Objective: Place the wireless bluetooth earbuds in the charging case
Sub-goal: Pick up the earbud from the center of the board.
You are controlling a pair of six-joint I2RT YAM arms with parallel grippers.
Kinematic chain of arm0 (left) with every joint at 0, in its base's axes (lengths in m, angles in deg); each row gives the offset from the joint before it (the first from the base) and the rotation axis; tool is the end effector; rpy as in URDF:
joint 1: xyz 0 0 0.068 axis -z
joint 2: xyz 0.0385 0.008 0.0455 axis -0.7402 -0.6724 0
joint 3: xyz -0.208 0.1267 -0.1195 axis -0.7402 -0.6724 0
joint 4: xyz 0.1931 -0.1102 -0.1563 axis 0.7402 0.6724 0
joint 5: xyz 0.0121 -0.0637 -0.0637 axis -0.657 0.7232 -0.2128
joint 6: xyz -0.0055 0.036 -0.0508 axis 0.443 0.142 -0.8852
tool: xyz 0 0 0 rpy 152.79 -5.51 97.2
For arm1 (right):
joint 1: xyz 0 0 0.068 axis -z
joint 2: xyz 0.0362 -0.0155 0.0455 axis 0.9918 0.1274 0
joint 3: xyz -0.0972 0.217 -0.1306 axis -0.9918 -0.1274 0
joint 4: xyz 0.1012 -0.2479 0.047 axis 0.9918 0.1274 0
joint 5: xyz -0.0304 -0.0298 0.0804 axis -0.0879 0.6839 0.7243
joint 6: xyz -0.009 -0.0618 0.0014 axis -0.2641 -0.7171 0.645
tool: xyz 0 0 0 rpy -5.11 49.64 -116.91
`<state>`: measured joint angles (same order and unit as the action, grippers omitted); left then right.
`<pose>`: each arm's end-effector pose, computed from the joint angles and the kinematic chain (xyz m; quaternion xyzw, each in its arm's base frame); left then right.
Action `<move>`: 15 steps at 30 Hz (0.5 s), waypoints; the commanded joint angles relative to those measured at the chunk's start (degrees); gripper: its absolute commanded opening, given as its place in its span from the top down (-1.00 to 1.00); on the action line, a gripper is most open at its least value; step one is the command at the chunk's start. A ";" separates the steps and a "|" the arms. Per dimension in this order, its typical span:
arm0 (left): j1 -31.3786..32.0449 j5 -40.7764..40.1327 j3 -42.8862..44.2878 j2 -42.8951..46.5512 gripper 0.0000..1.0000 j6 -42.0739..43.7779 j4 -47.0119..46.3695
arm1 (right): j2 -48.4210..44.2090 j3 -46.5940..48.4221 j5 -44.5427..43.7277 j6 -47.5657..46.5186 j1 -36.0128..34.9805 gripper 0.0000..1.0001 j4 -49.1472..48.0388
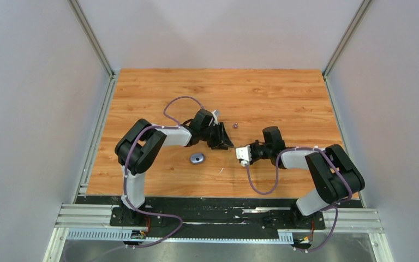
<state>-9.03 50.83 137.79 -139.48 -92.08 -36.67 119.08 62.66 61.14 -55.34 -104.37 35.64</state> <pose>0.3089 -0.2742 0.1144 -0.0219 0.8972 -0.4227 0.1256 0.2412 0.1292 0.1038 -0.7507 0.4704 0.1270 0.4461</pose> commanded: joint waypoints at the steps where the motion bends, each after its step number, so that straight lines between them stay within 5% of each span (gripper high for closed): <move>1: 0.54 -0.67 0.91 -0.73 0.04 -1.46 -2.73 | -2.31 -6.60 -1.57 3.48 -0.37 0.99 -11.12; 15: 0.57 10.34 -0.34 -3.80 0.24 3.23 -14.33 | -5.18 -12.84 1.80 7.34 -0.28 1.00 -22.71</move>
<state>-8.81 57.23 137.40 -142.91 -92.30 -46.79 115.45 50.84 61.09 -50.95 -104.42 18.03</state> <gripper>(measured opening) 0.416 0.123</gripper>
